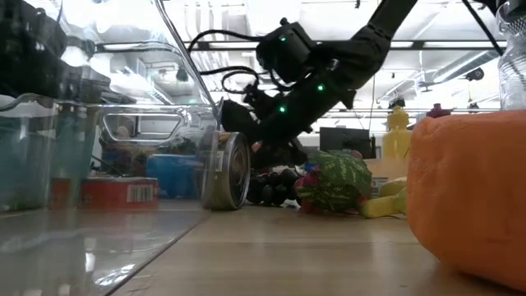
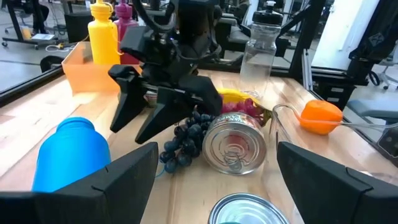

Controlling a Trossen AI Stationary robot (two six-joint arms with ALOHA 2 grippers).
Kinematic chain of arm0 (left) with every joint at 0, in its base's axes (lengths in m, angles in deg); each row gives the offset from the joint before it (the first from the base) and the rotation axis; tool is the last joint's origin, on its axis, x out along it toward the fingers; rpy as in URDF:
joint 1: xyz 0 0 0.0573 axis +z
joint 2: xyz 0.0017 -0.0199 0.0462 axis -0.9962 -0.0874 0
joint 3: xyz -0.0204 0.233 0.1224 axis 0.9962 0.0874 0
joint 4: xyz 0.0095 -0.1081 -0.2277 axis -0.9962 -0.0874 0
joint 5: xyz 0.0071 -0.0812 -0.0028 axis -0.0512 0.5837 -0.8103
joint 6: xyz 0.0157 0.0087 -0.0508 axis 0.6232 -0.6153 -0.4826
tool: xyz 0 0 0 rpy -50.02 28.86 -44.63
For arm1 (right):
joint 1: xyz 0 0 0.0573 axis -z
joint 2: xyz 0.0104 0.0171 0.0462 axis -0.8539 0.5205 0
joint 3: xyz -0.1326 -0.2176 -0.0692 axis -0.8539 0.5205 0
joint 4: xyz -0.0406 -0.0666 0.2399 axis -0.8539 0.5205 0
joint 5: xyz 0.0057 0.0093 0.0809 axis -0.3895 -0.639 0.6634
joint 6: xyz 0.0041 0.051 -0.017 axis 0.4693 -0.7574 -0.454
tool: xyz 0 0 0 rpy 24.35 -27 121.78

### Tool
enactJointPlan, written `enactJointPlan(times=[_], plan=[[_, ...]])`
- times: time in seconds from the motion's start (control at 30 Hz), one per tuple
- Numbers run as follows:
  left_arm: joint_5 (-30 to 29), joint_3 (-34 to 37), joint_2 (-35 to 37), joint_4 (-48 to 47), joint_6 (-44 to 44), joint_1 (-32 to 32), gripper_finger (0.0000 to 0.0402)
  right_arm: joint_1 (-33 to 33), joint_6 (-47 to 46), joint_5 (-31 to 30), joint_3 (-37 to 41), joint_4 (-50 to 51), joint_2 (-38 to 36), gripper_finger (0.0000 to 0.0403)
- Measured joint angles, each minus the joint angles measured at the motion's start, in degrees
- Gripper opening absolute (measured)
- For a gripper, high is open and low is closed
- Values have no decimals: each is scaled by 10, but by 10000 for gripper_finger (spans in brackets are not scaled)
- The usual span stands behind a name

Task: Pick & Place Food Item
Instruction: Put the blue tumbler into the orange bin

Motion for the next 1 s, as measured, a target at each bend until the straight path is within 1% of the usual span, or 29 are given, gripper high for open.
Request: enactJointPlan(times=[0.13, 0.5, 0.77, 0.87, 1.0], plan=[[0, 0, -5, 0, 0, 0, 336, 7, 0, 1, -25, 27, 17, 254], [0, 0, -11, 0, 0, 0, 336, 19, 1, 11, -71, 42, 58, 254], [0, 0, -17, 1, 0, 0, 336, 32, -1, 23, -82, 50, 68, 254], [0, 0, -20, 0, 0, 0, 336, 39, -12, 40, -82, 55, 74, 254], [0, 0, -20, 0, 0, 0, 336, 53, -33, 76, -94, 60, 84, 254]])
